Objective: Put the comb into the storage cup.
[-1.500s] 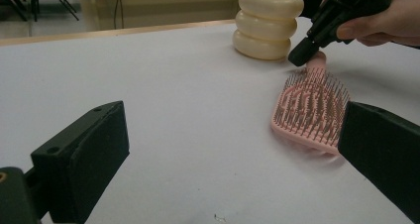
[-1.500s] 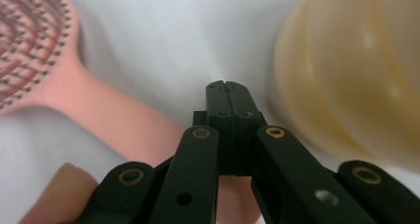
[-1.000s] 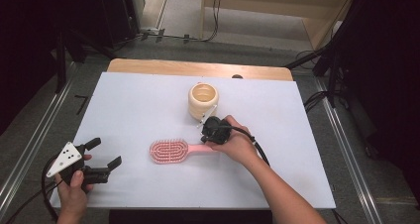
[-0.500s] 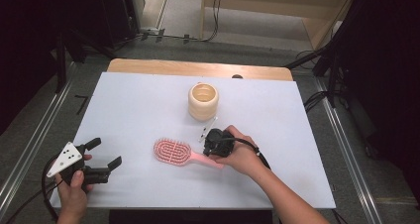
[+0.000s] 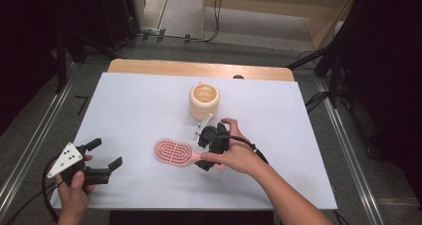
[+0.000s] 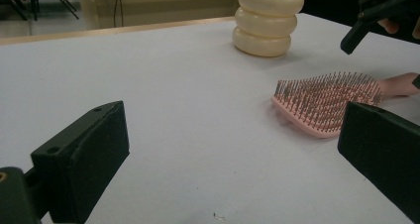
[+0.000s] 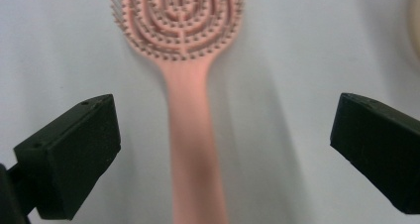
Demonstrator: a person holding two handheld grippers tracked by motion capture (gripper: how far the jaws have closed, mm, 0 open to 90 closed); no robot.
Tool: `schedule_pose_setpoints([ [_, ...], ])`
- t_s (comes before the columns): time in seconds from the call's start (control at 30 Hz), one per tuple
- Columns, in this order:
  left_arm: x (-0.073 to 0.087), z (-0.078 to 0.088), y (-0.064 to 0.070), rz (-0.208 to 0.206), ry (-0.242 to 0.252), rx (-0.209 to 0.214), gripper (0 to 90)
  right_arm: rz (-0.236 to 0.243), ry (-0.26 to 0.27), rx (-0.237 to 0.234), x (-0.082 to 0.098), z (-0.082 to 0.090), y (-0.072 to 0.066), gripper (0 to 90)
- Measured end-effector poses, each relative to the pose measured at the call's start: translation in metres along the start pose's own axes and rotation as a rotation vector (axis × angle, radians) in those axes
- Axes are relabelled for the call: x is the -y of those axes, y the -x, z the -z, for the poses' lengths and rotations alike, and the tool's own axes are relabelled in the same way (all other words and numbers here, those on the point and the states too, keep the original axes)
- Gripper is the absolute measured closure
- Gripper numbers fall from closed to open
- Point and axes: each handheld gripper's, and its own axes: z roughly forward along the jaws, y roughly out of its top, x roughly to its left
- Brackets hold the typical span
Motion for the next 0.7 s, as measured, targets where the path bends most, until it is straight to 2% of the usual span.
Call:
schedule_pose_setpoints([
  [0.03,0.0,0.0,0.0,0.0,0.0,0.0,0.0,0.019,-0.011,-0.007,-0.001,-0.003,-0.001,0.0],
  [0.13,0.0,0.0,0.0,-0.001,0.0,0.001,0.0,0.027,-0.065,-0.006,-0.005,-0.013,-0.004,0.6],
  [0.17,0.0,0.0,0.0,0.0,0.0,0.001,0.0,0.018,-0.076,0.009,-0.006,-0.015,-0.005,11.1],
  [0.2,0.0,0.0,0.0,0.0,0.0,0.001,0.0,0.023,-0.064,0.024,-0.009,-0.018,-0.005,31.1],
  [0.27,0.0,0.0,0.0,-0.001,0.001,0.0,0.0,0.017,-0.075,0.025,-0.009,-0.018,-0.006,33.0],
  [0.3,0.0,0.0,0.0,0.0,0.001,0.0,0.0,0.026,-0.074,0.032,-0.011,-0.019,-0.006,39.2],
  [0.37,0.0,0.0,0.0,0.0,0.001,0.0,0.0,0.038,-0.088,0.009,-0.013,-0.02,-0.007,47.6],
  [0.43,0.0,0.0,0.0,0.0,0.0,0.0,0.0,0.059,-0.101,0.006,-0.014,-0.024,-0.009,52.6],
  [0.5,0.0,0.0,0.0,0.0,0.0,0.0,0.0,0.051,-0.115,0.0,-0.015,-0.024,-0.011,55.5],
  [0.53,0.0,0.0,0.0,0.0,-0.002,0.0,0.0,0.054,-0.118,-0.009,-0.016,-0.024,-0.011,59.0],
  [0.57,0.0,0.0,0.0,-0.001,-0.001,0.0,0.0,0.069,-0.114,-0.02,-0.015,-0.024,-0.012,67.3],
  [0.7,0.0,0.0,0.0,-0.001,-0.004,0.0,0.0,0.072,-0.108,-0.013,-0.015,-0.024,-0.014,67.9],
])
